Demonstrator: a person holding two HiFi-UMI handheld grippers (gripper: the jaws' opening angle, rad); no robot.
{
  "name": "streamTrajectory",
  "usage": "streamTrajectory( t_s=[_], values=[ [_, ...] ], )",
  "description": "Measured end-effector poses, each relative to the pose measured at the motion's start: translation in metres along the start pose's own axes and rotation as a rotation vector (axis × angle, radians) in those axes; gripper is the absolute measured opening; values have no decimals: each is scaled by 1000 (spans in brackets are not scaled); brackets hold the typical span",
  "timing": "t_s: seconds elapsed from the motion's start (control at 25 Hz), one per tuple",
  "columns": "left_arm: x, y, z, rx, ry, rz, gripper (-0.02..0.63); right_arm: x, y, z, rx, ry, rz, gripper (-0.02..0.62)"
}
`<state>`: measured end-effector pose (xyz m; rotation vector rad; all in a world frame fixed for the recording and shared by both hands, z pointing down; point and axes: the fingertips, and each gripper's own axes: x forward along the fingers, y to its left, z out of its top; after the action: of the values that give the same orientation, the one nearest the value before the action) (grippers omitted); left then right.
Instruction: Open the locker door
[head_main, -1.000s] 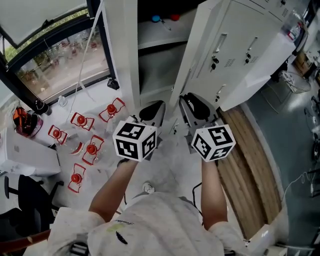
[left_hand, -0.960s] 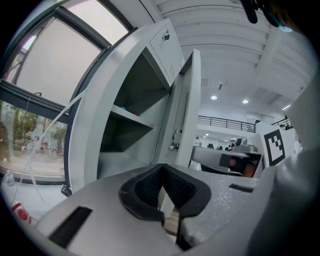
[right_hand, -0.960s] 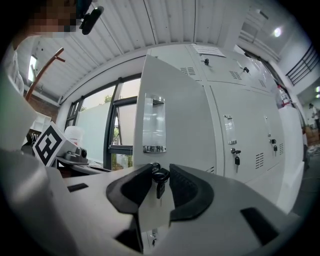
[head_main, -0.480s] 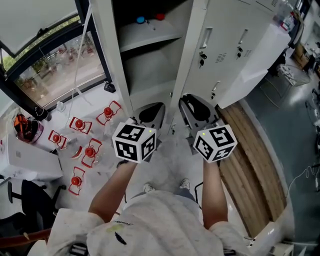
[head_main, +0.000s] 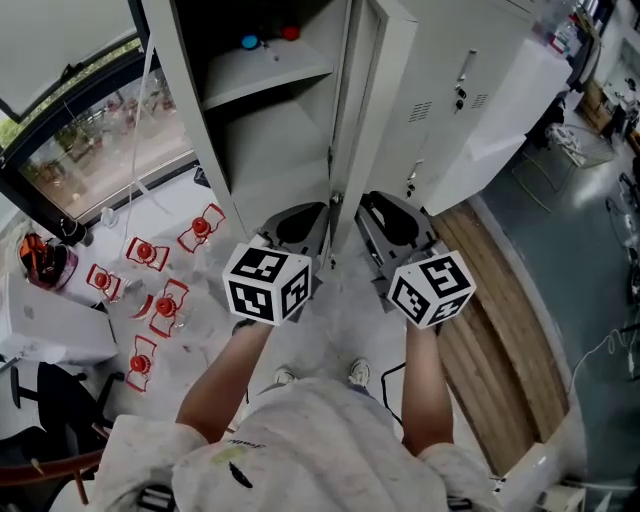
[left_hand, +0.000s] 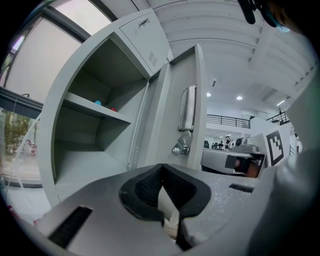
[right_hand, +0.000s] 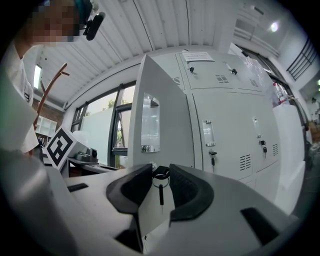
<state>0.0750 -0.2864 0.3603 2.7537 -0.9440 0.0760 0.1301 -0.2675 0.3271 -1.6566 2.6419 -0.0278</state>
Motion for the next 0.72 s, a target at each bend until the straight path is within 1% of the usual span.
streamTrajectory(
  t_s=[0.16,0.52,0.72],
  values=[
    [13,-15,1,4,-1,-11,5,-6,-9,0,-1,6,20,107],
    [27,-33,1,13,3,1,5,-18,-28,2,21,-10,59,110],
    [35,-43,1,24,10,6,5,-25,-44,3,33,-29,53,115]
  ],
)
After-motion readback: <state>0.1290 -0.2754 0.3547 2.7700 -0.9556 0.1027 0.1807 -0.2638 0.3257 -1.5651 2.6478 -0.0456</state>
